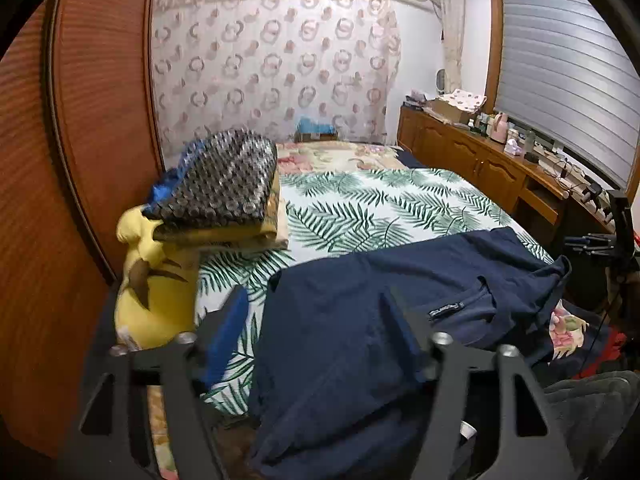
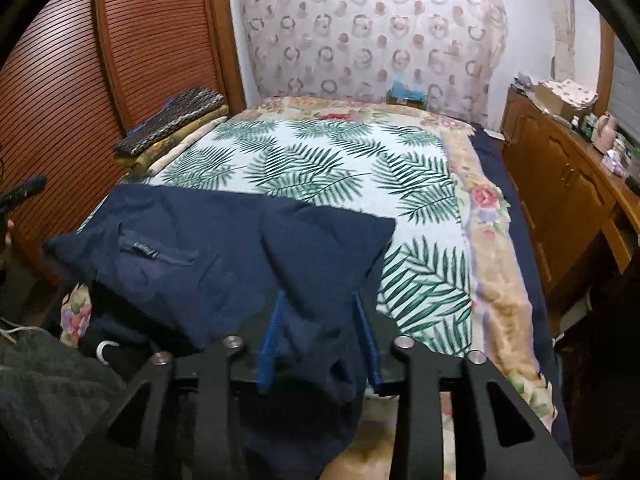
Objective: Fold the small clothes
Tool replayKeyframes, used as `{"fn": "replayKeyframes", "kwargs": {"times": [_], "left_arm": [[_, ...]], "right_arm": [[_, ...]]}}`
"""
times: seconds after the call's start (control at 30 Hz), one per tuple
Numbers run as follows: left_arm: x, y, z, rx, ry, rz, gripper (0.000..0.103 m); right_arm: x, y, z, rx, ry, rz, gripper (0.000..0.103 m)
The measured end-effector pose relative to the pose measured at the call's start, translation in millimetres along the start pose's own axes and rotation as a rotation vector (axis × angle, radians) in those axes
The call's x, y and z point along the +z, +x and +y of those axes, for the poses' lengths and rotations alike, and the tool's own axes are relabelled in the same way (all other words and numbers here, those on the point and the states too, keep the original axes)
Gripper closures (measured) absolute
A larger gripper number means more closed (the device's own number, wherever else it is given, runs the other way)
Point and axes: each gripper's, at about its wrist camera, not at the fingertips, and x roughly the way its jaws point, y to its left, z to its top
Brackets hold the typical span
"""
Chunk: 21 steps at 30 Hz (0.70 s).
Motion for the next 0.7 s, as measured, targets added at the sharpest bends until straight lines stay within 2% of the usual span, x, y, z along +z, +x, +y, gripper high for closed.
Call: {"fn": "replayKeyframes", "kwargs": {"times": [0.1,0.23,0.33,0.47,0.6,0.63,0.67,0.7], "left_arm": [[-4,38,9,-0.007,-0.018,0.067,0.03],[-1,79,23,-0.015,-0.053,0.114,0.03],[5,103,31,0.004,-0.053,0.137,0.03],[9,130,34,0.012,-0.031,0.181,0.03],[3,144,31,0.025,0.008,0.222,0.03],[1,147,32,0.025,0.009,0.23,0.03],[0,150,34,0.024,0.007,0.24,0.03],[-2,152,34,0.024,0.005,0.251,0.03]], "right_arm": [[6,12,-8,-0.004,0.013,-0.024,0.062],[18,44,-23,-0.013,0.048,-0.026,0.062],[27,76,-40,-0.011,0.113,-0.001,0.062],[36,115,-53,0.034,0.183,0.052,0.062],[44,138,-52,-0.026,0.157,0.091,0.061],[45,141,-51,-0.036,0.151,0.099,0.057],[46,144,-50,-0.049,0.147,0.109,0.047],[45,146,-49,-0.062,0.14,0.111,0.043]]}}
